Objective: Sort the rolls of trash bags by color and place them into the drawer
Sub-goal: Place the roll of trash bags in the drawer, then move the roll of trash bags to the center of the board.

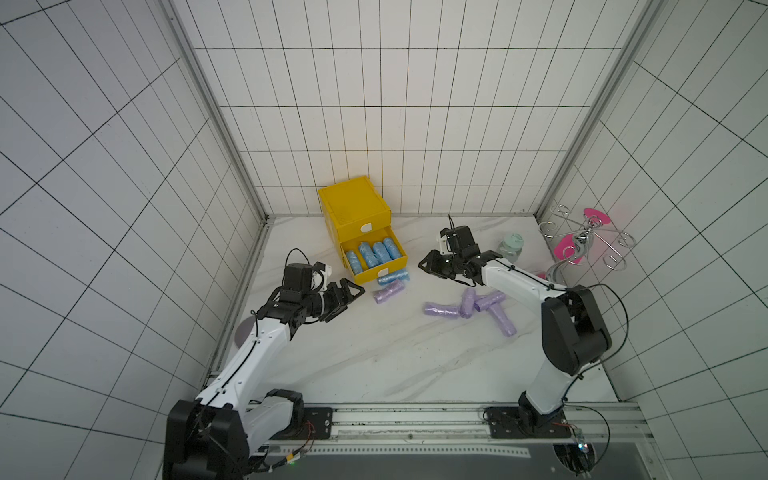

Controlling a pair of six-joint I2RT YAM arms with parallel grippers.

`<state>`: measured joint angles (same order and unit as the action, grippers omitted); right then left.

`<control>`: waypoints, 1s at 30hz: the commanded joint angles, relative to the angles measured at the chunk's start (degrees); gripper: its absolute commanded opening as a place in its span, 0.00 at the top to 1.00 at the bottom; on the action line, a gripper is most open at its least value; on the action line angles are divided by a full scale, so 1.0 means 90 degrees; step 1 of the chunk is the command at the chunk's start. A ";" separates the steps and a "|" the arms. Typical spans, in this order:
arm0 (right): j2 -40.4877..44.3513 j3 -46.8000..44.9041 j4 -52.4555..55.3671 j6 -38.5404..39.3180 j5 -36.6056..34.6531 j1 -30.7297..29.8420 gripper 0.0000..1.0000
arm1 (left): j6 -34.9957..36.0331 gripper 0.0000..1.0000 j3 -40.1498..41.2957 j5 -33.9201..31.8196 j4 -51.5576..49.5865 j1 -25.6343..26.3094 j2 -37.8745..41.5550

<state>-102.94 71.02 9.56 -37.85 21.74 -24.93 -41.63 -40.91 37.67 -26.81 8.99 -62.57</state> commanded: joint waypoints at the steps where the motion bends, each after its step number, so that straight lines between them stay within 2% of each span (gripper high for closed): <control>1: -0.0511 -0.0035 -0.0730 -0.0467 0.0634 0.0069 0.67 | -0.0075 0.08 0.0110 -0.0160 0.0156 0.0036 0.0155; 7: -0.1353 0.0197 -0.1396 -0.0976 0.0999 0.0171 0.63 | -0.0082 0.08 0.0121 -0.0193 0.0129 0.0051 0.0148; 13: -0.1815 0.0392 -0.1827 -0.1225 0.1276 0.0221 0.60 | -0.0008 0.08 0.0065 -0.0162 0.0143 0.0055 -0.0072; 30: -0.2099 0.0527 -0.2343 -0.1677 0.1491 0.0136 0.55 | -0.0013 0.08 0.0092 -0.0143 0.0239 0.0055 -0.0243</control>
<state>-119.87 72.97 -10.41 -52.10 34.04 -23.31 -42.46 -40.14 36.86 -26.37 9.32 -64.34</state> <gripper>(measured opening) 0.446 0.916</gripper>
